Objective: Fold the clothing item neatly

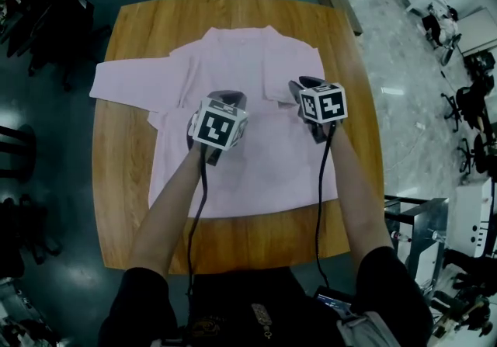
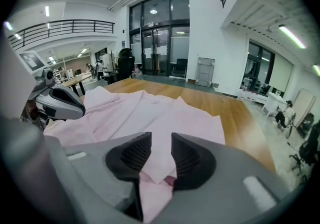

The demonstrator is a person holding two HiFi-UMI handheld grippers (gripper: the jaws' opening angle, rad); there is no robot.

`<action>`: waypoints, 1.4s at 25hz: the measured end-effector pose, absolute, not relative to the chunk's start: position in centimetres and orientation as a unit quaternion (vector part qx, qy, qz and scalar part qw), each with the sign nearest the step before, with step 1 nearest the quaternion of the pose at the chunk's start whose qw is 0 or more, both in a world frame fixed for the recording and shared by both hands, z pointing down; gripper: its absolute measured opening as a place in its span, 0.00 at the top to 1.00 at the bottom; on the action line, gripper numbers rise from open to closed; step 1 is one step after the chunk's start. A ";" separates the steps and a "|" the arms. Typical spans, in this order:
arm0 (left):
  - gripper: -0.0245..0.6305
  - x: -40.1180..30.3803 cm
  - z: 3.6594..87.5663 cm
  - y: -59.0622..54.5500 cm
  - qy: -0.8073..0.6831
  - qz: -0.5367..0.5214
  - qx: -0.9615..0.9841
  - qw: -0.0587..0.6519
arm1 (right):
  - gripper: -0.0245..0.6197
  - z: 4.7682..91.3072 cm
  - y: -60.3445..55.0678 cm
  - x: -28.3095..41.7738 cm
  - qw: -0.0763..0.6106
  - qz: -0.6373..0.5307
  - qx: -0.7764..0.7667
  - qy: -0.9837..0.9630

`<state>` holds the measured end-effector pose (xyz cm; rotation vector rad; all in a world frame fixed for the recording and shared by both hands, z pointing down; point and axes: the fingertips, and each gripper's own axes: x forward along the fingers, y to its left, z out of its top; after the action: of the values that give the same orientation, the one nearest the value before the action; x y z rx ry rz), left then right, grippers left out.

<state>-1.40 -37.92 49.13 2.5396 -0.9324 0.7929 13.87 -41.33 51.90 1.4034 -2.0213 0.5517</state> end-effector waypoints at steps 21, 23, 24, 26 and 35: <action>0.95 -1.8 51.6 -41.4 -0.349 0.276 0.875 0.190 | 0.93 52.8 -44.1 13.4 0.309 0.235 0.505 -0.771; 0.95 -2.8 51.2 -41.4 -0.346 0.270 0.878 0.190 | 0.93 51.4 -44.5 10.7 0.295 0.229 0.495 -0.785; 0.95 -3.5 51.0 -41.3 -0.345 0.268 0.879 0.190 | 0.93 50.9 -44.8 9.2 0.291 0.225 0.490 -0.790; 0.95 -5.2 50.9 -41.1 -0.345 0.267 0.879 0.192 | 0.93 50.6 -45.4 5.9 0.290 0.220 0.478 -0.800; 0.95 -13.2 50.8 -40.9 -0.366 0.264 0.867 0.210 | 0.80 54.2 -46.3 -6.2 0.321 0.232 0.419 -0.817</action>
<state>-13.18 -40.86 50.77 2.4119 -1.0163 0.7351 -6.25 -46.32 54.24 1.1018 -2.1449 0.6100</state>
